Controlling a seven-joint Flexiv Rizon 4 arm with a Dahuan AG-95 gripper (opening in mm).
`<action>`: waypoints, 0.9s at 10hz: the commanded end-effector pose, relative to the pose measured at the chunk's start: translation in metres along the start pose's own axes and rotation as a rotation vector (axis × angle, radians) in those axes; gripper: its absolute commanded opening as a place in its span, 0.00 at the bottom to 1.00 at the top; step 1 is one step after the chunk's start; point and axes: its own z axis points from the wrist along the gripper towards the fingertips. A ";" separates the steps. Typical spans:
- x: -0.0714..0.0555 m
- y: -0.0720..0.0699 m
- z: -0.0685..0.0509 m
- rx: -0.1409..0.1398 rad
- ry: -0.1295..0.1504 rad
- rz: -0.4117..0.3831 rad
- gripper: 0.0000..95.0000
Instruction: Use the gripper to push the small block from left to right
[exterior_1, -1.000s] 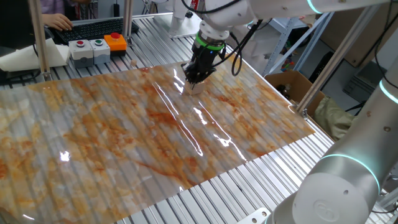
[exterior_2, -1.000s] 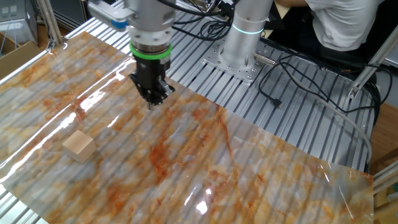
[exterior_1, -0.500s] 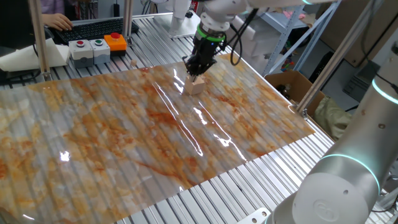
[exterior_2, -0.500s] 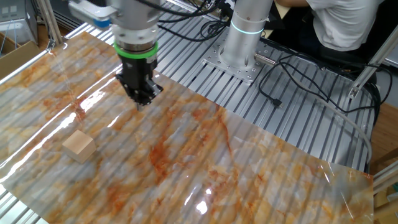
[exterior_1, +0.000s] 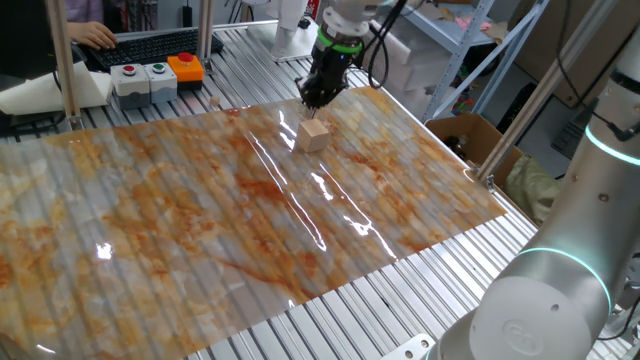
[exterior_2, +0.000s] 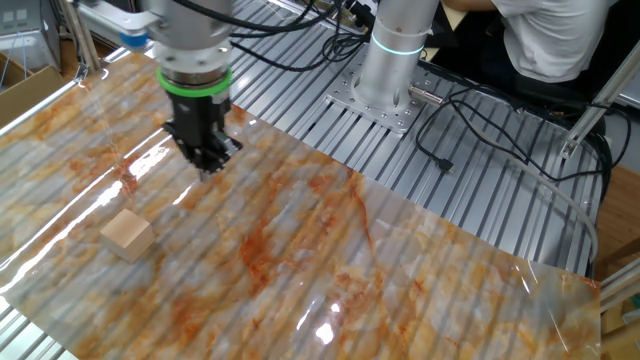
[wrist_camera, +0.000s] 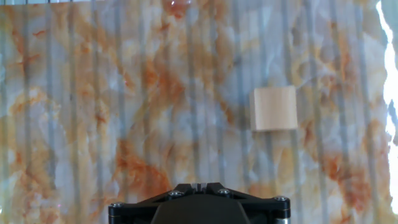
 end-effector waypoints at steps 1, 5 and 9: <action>-0.010 -0.007 -0.001 -0.003 -0.002 -0.016 0.00; -0.035 -0.029 0.001 -0.011 -0.003 -0.064 0.00; -0.029 -0.033 0.024 -0.012 -0.028 -0.061 0.00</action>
